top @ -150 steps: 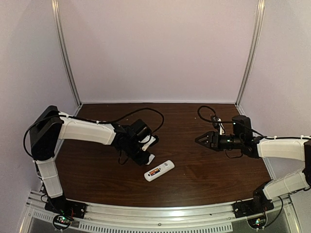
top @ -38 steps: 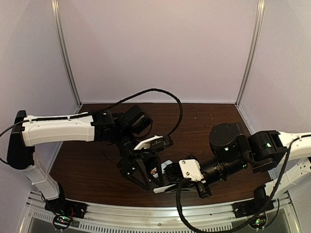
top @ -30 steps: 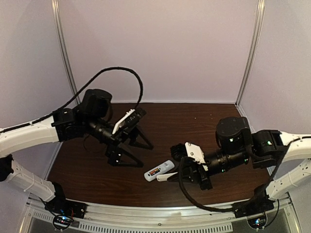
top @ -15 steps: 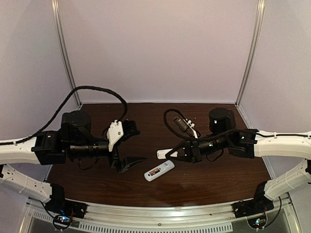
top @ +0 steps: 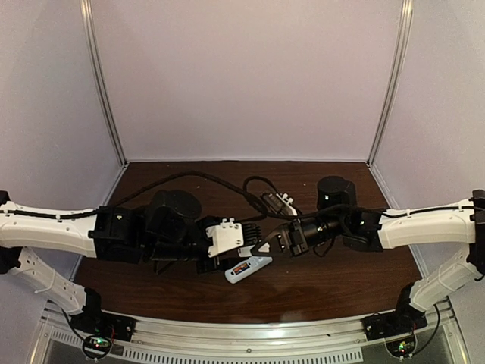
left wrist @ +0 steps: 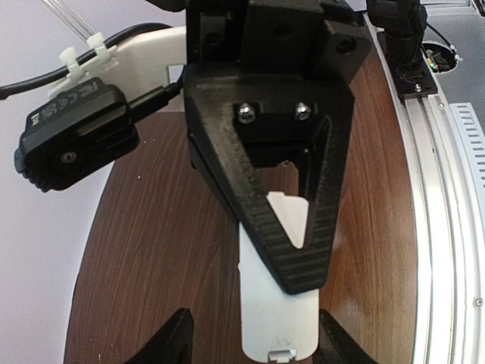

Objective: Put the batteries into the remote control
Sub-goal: Pass from the right arm to the left

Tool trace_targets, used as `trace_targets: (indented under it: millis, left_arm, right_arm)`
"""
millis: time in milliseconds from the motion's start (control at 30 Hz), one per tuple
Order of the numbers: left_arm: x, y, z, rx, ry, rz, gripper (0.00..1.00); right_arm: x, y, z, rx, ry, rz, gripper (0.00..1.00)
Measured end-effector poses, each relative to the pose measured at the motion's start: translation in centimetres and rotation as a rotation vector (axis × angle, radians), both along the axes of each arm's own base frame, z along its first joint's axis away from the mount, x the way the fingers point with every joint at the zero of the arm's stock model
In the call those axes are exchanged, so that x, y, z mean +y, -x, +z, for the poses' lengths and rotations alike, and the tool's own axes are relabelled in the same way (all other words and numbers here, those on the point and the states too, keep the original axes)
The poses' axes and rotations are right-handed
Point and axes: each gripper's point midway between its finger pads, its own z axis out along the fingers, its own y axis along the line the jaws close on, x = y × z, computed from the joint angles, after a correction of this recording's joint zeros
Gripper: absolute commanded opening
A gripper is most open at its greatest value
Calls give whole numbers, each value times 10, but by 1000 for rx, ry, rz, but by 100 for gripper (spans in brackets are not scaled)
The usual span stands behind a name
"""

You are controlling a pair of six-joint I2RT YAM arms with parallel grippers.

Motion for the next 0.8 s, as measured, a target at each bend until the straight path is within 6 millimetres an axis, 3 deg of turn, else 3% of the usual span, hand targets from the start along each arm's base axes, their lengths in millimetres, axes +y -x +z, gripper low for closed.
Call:
trace_targets:
  millis: [367, 467, 533, 567, 667, 800]
  left_arm:
    - [-12, 4, -10, 21, -53, -39, 21]
    - [-11, 5, -11, 35, -53, -36, 17]
    - [-12, 4, -9, 44, -44, -29, 14]
    - [-13, 4, -8, 50, -40, -23, 14]
    - [-7, 0, -15, 108, -49, 12, 13]
    - [6, -14, -28, 240, -58, 95, 12]
  right_arm:
    - [3, 1, 1, 21, -25, 21, 0]
    - [2, -2, 1, 23, -29, 17, 9]
    - [0, -5, 2, 30, -35, 11, 28]
    - [-2, -8, 2, 37, -37, 5, 31]
    - [-17, -34, -5, 51, -27, -79, 42]
    - [-48, -80, -20, 74, 15, -263, 41]
